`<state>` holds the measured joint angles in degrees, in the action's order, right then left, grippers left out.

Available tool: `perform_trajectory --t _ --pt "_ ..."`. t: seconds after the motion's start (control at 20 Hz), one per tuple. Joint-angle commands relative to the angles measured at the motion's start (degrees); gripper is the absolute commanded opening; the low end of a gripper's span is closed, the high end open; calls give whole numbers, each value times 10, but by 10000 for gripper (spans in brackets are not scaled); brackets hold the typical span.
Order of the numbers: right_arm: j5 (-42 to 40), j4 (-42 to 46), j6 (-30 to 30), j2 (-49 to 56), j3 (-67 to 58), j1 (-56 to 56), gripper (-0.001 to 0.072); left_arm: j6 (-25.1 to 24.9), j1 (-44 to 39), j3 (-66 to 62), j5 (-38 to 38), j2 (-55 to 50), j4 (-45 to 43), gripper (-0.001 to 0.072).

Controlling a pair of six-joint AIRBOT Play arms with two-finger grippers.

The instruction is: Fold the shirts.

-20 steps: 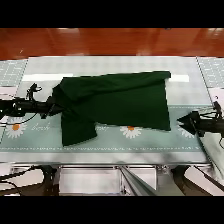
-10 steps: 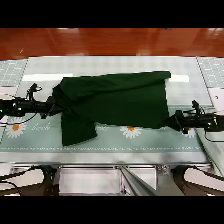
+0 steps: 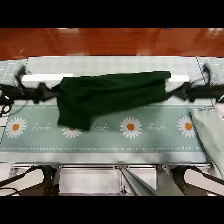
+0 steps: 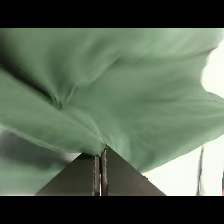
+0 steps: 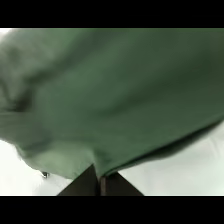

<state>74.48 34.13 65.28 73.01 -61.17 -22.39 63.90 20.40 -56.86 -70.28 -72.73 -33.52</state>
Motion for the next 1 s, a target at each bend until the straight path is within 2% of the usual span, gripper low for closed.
perform_trajectory --t 0.0,0.1,0.25,0.4,0.5,0.7,0.85,0.95 --pt "12 -7 23 -59 -198 3 22 -2 0 -134 -5 77 60 21" --pt "-3 8 43 -90 -326 2 22 0 0 -219 11 125 61 21" --pt "-29 50 88 -122 -473 2 22 13 0 -315 92 199 56 21" --pt "-30 94 112 -163 -554 2 23 13 1 -367 157 277 17 21" --pt "-29 132 121 -211 -562 2 22 31 1 -369 188 338 -25 21" --pt "23 223 138 -302 -561 2 22 106 0 -369 198 457 -210 21" --pt "92 285 164 -355 -549 3 22 188 0 -369 167 518 -331 21" --pt "91 323 182 -395 -516 3 23 200 0 -369 118 536 -380 21"
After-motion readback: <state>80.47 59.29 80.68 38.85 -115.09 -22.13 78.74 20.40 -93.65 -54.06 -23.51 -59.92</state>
